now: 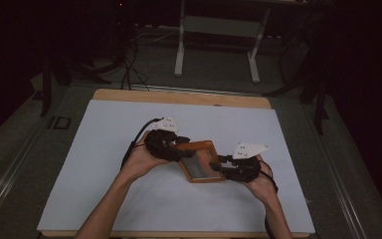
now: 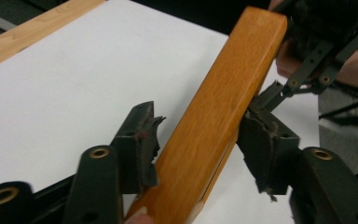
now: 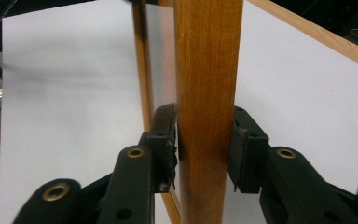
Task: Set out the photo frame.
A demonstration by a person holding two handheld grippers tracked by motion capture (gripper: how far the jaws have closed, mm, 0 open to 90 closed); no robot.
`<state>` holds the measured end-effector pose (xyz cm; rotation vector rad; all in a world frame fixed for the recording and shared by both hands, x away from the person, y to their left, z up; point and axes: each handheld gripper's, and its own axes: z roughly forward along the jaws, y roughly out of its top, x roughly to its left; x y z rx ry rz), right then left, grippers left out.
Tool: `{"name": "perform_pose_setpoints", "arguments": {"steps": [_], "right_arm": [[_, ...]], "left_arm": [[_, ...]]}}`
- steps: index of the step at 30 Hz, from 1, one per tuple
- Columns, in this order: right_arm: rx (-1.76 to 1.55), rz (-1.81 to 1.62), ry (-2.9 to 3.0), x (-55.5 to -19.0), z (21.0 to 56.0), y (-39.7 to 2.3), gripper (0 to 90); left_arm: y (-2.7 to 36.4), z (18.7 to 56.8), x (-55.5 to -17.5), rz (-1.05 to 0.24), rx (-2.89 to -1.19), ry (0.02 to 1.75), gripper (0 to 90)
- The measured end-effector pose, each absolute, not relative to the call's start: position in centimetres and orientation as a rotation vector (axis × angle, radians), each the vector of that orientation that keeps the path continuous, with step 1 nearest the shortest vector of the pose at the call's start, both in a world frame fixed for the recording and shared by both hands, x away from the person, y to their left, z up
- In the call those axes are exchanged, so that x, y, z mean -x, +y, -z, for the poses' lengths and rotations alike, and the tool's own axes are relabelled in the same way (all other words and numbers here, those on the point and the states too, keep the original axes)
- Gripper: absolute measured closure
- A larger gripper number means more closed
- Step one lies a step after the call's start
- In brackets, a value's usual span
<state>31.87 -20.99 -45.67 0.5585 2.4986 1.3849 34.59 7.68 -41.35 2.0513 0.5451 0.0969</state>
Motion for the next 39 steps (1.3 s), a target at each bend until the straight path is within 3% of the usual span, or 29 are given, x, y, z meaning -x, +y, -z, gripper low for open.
{"name": "perform_pose_setpoints", "arguments": {"steps": [14, 25, 31, 36, 39], "right_arm": [[-0.550, -1.359, 2.513, -31.7, 45.8, -21.5, 67.7], [-0.540, -1.332, 2.529, -31.7, 46.0, -22.1, 67.3], [-0.539, -1.318, 2.538, -31.7, 46.2, -22.5, 67.1], [-0.555, -1.312, 2.540, -31.8, 46.4, -22.8, 66.8], [-0.560, -1.318, 2.543, -31.8, 46.5, -23.0, 66.7]], "left_arm": [[10.5, 42.7, -34.0, -0.122, -1.921, 0.626, 35.3], [9.1, 46.5, -34.0, -0.079, -1.961, 0.623, 33.4], [7.4, 48.0, -34.0, -0.070, -1.975, 0.633, 33.7], [5.9, 48.8, -33.4, -0.128, -2.026, 0.641, 43.9], [5.5, 49.1, -33.3, -0.127, -2.038, 0.639, 43.8]]}}
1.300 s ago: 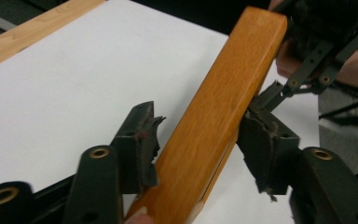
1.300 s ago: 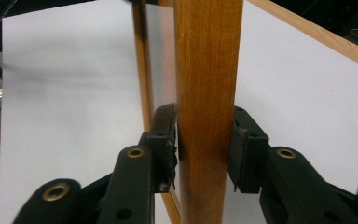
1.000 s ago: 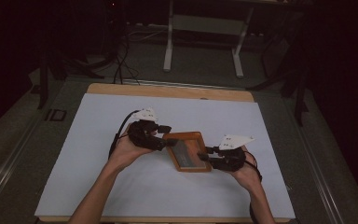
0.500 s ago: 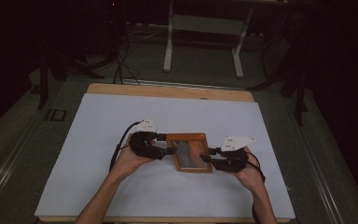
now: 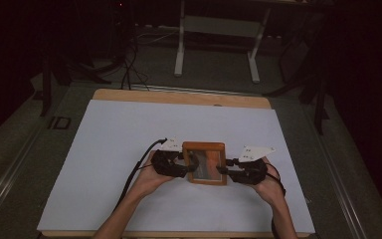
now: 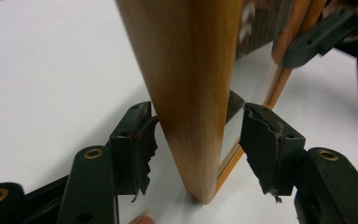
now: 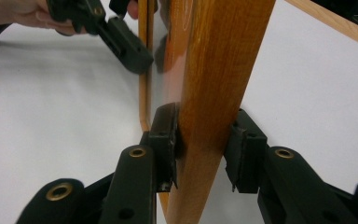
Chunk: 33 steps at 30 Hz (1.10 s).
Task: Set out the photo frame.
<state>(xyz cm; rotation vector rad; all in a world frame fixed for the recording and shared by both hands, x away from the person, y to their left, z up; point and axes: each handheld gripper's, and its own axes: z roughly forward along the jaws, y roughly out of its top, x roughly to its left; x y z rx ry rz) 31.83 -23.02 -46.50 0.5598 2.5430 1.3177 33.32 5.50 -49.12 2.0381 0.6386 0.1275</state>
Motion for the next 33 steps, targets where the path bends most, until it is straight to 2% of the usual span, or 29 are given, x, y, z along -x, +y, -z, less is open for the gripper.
{"name": "perform_pose_setpoints", "arguments": {"steps": [5, 9, 18, 23, 33], "right_arm": [[-0.572, -1.319, 2.546, -31.9, 46.7, -23.3, 66.5], [-0.575, -1.321, 2.549, -32.0, 46.7, -23.4, 66.5], [-0.600, -1.314, 2.562, -32.2, 47.1, -23.9, 64.9], [-0.617, -1.309, 2.580, -32.3, 47.4, -24.3, 63.7], [-0.645, -1.336, 2.584, -32.6, 47.5, -24.5, 63.5]], "left_arm": [[4.7, 49.7, -33.3, -0.080, -2.057, 0.649, 40.7], [4.3, 49.8, -33.2, -0.090, -2.052, 0.646, 39.2], [4.4, 49.7, -33.0, -0.093, -2.036, 0.637, 55.3], [4.2, 49.6, -32.6, -0.118, -2.051, 0.605, 58.4], [4.1, 49.4, -32.5, -0.125, -2.059, 0.622, 58.6]]}}
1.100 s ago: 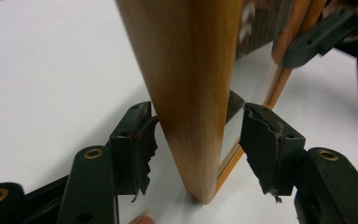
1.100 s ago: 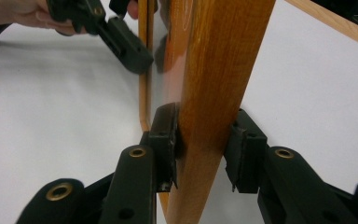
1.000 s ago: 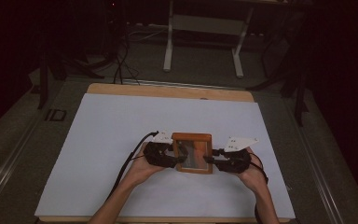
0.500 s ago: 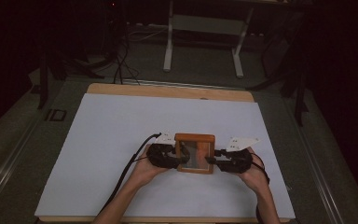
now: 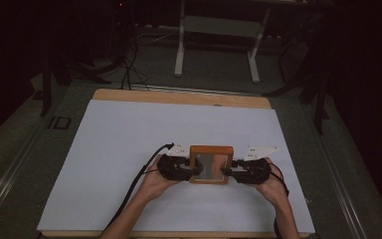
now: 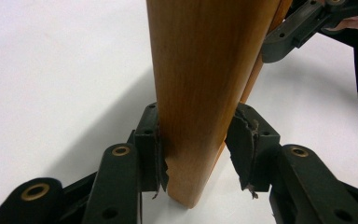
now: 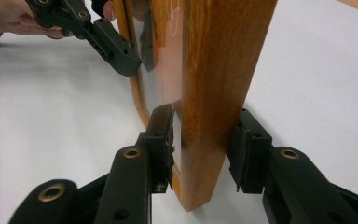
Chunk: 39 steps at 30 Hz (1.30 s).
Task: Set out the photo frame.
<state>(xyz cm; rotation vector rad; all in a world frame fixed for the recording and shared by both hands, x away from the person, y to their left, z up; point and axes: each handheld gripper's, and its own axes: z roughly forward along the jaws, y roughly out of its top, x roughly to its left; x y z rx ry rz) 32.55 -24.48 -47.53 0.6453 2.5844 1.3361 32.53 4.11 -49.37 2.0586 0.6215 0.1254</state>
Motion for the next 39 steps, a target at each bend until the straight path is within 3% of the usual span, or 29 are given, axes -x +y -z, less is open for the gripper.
{"name": "perform_pose_setpoints", "arguments": {"steps": [39], "right_arm": [[-0.725, -1.464, 2.567, -32.6, 46.2, -20.9, 62.7]], "left_arm": [[8.5, 47.2, -31.5, -0.092, -1.948, 0.760, 56.2]]}}
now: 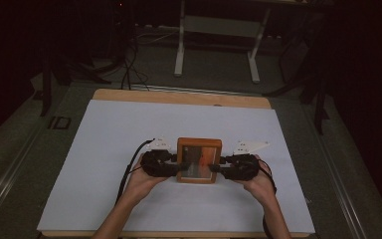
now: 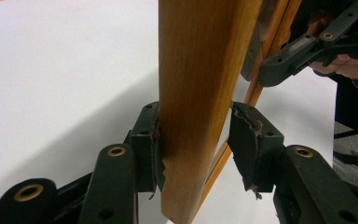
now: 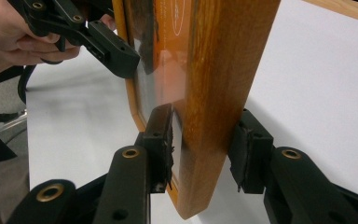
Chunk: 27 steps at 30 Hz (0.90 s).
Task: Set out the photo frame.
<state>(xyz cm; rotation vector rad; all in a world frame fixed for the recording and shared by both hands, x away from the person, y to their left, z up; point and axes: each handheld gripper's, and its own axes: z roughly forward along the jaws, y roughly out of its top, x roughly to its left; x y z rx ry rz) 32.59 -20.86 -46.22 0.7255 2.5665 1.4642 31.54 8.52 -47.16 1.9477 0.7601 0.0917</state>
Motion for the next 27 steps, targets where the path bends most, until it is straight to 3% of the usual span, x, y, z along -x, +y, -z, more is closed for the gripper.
{"name": "perform_pose_setpoints", "arguments": {"steps": [27], "right_arm": [[-0.849, -1.536, 2.505, -33.2, 46.5, -17.7, 59.9]], "left_arm": [[11.3, 47.1, -31.8, -0.079, -1.880, 0.869, 54.7]]}}
